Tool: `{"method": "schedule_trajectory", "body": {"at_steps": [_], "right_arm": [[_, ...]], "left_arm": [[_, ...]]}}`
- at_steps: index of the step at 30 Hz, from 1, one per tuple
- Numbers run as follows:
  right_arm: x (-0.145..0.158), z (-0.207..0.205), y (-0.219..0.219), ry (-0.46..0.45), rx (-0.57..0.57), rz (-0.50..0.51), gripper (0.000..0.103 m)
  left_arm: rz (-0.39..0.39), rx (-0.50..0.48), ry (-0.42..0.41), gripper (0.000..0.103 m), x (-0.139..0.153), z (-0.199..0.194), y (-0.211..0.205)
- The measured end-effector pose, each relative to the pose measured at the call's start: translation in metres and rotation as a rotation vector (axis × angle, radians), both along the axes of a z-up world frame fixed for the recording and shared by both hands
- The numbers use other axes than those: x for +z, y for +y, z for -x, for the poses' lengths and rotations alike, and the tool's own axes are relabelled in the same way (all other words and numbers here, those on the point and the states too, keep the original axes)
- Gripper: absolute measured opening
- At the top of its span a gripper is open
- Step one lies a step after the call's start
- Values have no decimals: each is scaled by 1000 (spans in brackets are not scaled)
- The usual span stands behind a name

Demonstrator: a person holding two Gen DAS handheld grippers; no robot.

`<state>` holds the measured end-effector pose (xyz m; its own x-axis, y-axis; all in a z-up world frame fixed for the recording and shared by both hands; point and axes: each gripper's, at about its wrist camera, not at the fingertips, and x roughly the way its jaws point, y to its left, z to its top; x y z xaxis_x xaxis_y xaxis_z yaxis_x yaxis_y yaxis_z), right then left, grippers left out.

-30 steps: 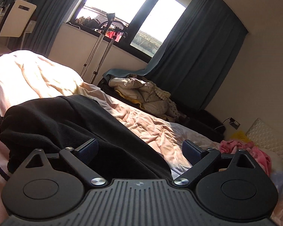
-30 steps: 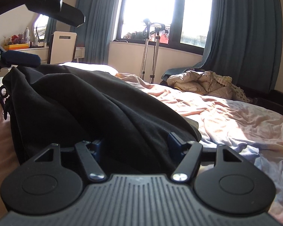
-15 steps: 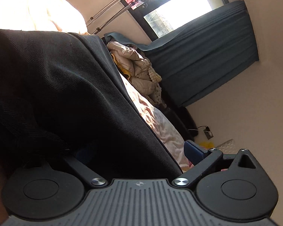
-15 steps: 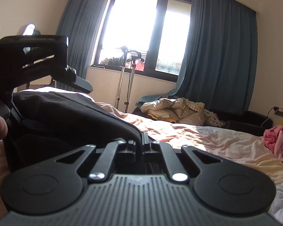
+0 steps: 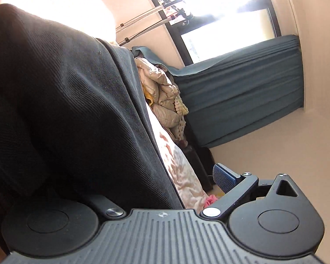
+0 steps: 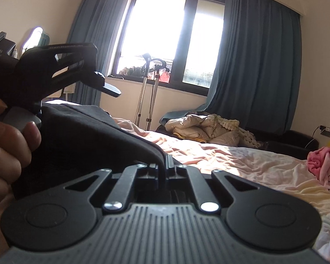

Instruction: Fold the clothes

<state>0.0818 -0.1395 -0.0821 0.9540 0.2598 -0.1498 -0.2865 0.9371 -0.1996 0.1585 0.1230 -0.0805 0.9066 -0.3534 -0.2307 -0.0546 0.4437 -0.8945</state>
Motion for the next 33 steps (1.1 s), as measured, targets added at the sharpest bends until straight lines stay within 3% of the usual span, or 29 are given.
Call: {"method": "schedule_trajectory", "body": {"at_steps": [6, 8, 12, 18, 22, 24, 29, 30, 33], "right_arm": [[-18, -4, 9, 36, 21, 114, 9], [-24, -7, 11, 54, 27, 143, 13], [-30, -7, 9, 113, 42, 124, 13], [-20, 1, 7, 69, 20, 112, 11], [-28, -2, 11, 113, 38, 136, 11], [-37, -11, 17, 197, 52, 130, 11], [-42, -12, 22, 218, 53, 99, 12], [-41, -12, 21, 218, 55, 99, 12], [-37, -12, 20, 216, 56, 98, 13]], "left_arm": [[-5, 132, -10, 81, 4, 5, 28], [-42, 151, 10, 68, 4, 3, 29], [-123, 185, 34, 31, 9, 2, 30], [-179, 194, 19, 16, 24, 5, 36], [-262, 211, 117, 16, 27, 18, 31], [-295, 209, 160, 17, 24, 16, 26], [-349, 178, 170, 20, 41, 36, 20], [-358, 170, 177, 28, 44, 43, 19], [-313, 175, 213, 73, 52, 65, 21]]}}
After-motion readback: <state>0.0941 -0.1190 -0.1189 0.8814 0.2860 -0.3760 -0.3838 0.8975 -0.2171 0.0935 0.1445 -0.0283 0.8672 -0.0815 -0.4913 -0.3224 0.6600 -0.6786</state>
